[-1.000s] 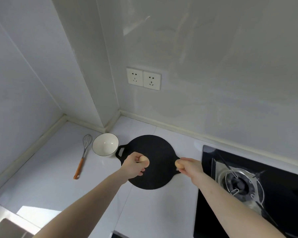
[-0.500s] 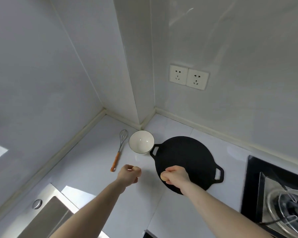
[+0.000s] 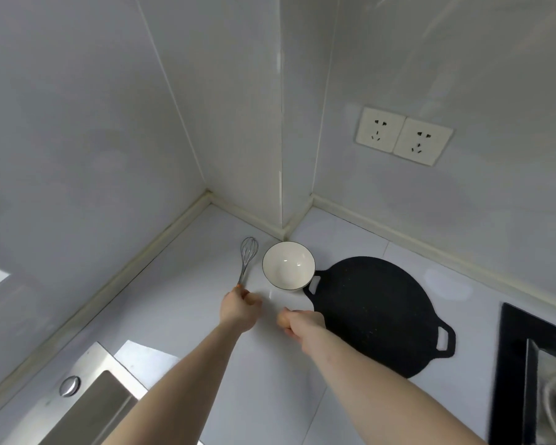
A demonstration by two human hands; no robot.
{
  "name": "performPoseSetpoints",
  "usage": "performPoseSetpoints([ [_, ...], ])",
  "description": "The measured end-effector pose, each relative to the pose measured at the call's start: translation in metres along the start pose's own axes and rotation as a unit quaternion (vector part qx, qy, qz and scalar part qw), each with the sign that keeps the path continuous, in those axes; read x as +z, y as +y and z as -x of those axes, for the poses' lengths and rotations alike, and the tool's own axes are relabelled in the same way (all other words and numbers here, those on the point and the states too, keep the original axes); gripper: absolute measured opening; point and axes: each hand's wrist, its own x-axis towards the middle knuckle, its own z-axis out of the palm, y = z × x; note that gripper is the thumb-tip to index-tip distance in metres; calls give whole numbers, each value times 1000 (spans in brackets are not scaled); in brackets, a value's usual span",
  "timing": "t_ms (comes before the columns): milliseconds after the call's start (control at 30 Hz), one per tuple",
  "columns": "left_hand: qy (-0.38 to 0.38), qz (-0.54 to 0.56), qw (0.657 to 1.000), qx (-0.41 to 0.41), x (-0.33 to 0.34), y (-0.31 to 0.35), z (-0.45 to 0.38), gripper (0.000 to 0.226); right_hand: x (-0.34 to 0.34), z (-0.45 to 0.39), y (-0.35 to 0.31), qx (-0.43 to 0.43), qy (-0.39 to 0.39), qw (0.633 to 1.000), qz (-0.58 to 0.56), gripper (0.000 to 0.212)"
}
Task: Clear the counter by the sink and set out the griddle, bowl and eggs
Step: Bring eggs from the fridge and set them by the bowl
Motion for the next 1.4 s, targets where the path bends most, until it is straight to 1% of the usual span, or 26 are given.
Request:
performPoseSetpoints([
  [67, 9, -11, 1000, 5, -3, -2, -11, 25, 10, -1, -4, 0, 7, 1000, 9, 19],
  [233, 28, -29, 998, 41, -9, 0, -28, 28, 32, -4, -9, -13, -6, 1000, -8, 25],
  [333, 38, -26, 997, 65, -14, 2, -32, 26, 45, -3, -14, -16, -1, 1000, -27, 20],
  [467, 33, 0, 998, 49, -19, 1, -36, 33, 58, -2, -17, -11, -4, 997, -81, 18],
  [600, 35, 29, 998, 44, -21, -9, -40, 31, 71, -6, -19, -16, -10, 991, -129, 12],
  [733, 30, 60, 997, 29, -23, -17, -40, 33, 84, -9, -19, -15, -5, 990, -138, 19],
  [833, 26, 78, 996, 23, -25, -22, -38, 30, 92, -11, -18, -11, -6, 990, -138, 15],
  [967, 31, 81, 996, 24, -28, -33, -40, 14, 101, -14, -22, -13, -4, 991, -130, 5],
  [1000, 32, 83, 996, 21, -29, -37, -42, 13, 103, -16, -23, -11, -11, 989, -144, 8],
  [1100, 38, 85, 996, 14, -36, -42, -43, 14, 103, -19, -28, -5, -36, 984, -174, 29],
  [1167, 43, 86, 995, 14, -41, -37, -35, 14, 103, -19, -30, -5, -58, 981, -184, 36],
  [1267, 45, 88, 995, 13, -45, -34, -28, 13, 104, -16, -31, -5, -82, 976, -203, 38],
  [1400, 35, 99, 994, 13, -46, -33, -25, 12, 101, -9, -35, -19, -86, 971, -221, 32],
])
